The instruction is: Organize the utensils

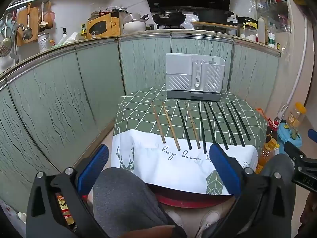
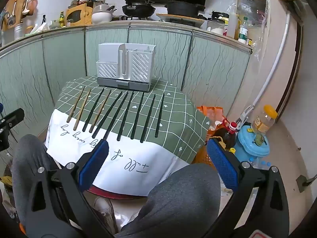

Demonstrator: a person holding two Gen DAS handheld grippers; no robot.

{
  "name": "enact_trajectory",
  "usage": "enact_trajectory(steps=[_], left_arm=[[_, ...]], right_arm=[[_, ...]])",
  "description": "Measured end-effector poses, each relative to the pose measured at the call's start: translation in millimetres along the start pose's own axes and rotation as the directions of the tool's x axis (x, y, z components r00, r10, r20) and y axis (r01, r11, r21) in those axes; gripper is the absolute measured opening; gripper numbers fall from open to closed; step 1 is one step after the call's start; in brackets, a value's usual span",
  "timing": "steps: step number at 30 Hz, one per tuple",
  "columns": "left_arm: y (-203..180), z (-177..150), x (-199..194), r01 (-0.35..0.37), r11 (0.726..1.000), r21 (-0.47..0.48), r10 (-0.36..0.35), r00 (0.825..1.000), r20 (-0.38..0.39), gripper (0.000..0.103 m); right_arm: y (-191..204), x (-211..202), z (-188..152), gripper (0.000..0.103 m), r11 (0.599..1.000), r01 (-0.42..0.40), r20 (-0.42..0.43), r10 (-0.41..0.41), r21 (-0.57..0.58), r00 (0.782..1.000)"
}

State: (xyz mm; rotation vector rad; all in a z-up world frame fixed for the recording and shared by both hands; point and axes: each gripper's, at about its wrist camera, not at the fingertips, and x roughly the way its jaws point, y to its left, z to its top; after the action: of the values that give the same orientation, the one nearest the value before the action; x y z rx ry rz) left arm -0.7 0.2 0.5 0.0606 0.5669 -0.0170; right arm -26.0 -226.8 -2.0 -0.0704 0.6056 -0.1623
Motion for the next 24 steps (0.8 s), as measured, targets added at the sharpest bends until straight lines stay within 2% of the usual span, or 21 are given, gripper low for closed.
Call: enact_trajectory(steps=[7, 12, 24], left_arm=[[4, 1, 6, 0.001, 1.0, -0.018, -0.001, 1.0, -0.022, 0.099], [2, -5, 12, -0.027, 1.0, 0.003, 0.027, 0.999, -0.02, 0.099], [-2, -13, 20, 0.017, 0.999, 0.047, -0.015, 0.999, -0.036, 0.099]], right_arm=[[0, 6, -3, 0.095, 1.0, 0.001, -0.006, -0.001, -0.008, 1.0], [3, 7, -4, 0.095, 1.0, 0.0, -0.019, 0.0, -0.008, 1.0], [4, 13, -6, 0.095, 1.0, 0.001, -0.039, -0.002, -0.008, 0.999]])
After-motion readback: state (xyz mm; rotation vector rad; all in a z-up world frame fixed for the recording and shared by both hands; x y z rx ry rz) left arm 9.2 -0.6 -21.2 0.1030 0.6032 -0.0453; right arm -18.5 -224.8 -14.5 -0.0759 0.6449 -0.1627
